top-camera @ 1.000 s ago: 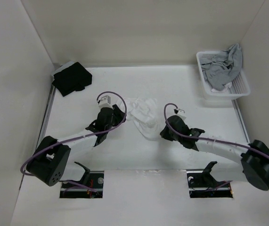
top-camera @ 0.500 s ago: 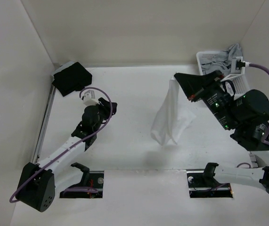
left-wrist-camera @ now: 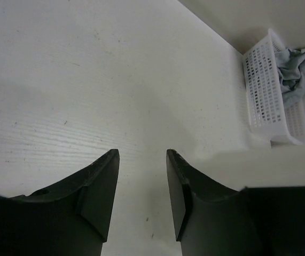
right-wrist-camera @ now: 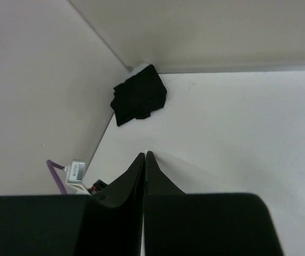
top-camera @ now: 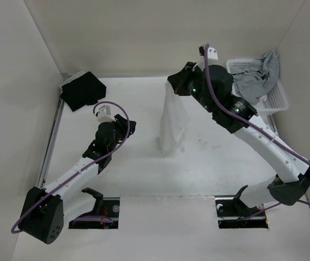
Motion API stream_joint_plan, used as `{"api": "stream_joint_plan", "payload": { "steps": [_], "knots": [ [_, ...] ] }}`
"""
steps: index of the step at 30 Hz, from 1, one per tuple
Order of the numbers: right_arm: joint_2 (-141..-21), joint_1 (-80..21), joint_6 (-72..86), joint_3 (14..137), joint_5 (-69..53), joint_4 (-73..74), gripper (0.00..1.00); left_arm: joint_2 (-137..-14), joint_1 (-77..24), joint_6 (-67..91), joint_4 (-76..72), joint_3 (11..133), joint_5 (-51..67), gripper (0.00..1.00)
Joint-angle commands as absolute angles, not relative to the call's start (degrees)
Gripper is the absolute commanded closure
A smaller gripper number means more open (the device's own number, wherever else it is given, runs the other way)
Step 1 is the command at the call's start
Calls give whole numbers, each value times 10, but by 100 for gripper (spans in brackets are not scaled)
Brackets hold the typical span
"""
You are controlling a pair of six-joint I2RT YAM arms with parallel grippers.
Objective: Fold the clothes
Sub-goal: Flatten the tank top out
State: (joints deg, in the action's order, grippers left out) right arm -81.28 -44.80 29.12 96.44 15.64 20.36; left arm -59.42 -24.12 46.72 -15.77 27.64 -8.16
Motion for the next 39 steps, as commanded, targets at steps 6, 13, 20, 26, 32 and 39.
{"api": "stream_joint_plan", "payload": {
  "steps": [6,13,20,26,32,39],
  "knots": [
    [-687,-521,270,968,248,150,100,-540,-222,475,-149,291,-84,62],
    [-600,-597,279,834,320,122,100,-557,-228,500,-170,268,-87,61],
    [-412,-517,531,330,230,119,100,-706,-274,509,-239,216,-51,61],
    [-337,-508,572,263,214,155,100,-800,-368,497,-284,219,-12,53],
    [-352,-498,539,293,223,162,100,-877,-434,462,-293,276,36,50],
    [-388,-487,519,300,214,115,100,-949,-420,455,-280,384,37,96]
  ]
}}
